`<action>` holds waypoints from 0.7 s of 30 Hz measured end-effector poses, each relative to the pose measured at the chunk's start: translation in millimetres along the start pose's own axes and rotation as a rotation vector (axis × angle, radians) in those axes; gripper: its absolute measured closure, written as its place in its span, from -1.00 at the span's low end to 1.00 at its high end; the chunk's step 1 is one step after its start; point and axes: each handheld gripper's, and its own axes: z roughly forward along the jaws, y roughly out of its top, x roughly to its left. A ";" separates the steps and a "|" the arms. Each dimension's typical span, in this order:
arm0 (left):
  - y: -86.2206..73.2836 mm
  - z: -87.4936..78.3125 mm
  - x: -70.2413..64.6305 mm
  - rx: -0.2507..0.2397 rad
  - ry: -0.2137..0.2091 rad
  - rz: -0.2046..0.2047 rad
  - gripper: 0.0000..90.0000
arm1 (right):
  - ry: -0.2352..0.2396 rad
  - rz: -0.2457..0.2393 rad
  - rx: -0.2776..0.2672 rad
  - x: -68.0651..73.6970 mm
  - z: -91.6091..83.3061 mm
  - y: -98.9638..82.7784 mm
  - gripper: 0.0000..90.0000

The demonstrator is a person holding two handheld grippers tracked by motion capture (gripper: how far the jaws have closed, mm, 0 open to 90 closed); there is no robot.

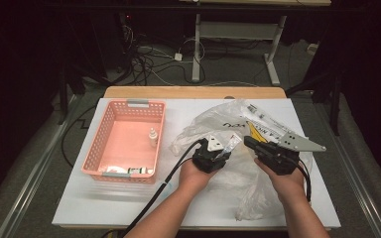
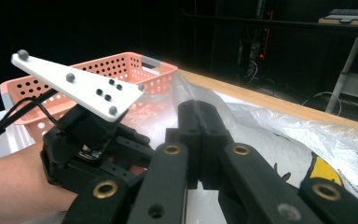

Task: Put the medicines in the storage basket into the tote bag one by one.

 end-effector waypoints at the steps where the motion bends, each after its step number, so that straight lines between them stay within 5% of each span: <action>1: 0.2 1.6 0.2 0.002 0.003 0.000 0.50 | 0.000 0.003 0.002 0.0 -0.1 -0.1 1.00; 8: 0.8 12.0 1.7 0.009 0.006 -0.017 0.48 | -0.002 0.005 0.004 -0.7 0.1 -0.6 1.00; 10: 1.5 10.9 1.3 0.001 0.007 -0.024 0.29 | -0.002 0.004 0.003 -1.2 -0.1 -1.0 1.00; 21: -6.7 -14.4 -4.0 -0.014 -0.034 -0.023 0.03 | 0.002 0.000 0.006 -1.0 -0.7 -1.7 1.00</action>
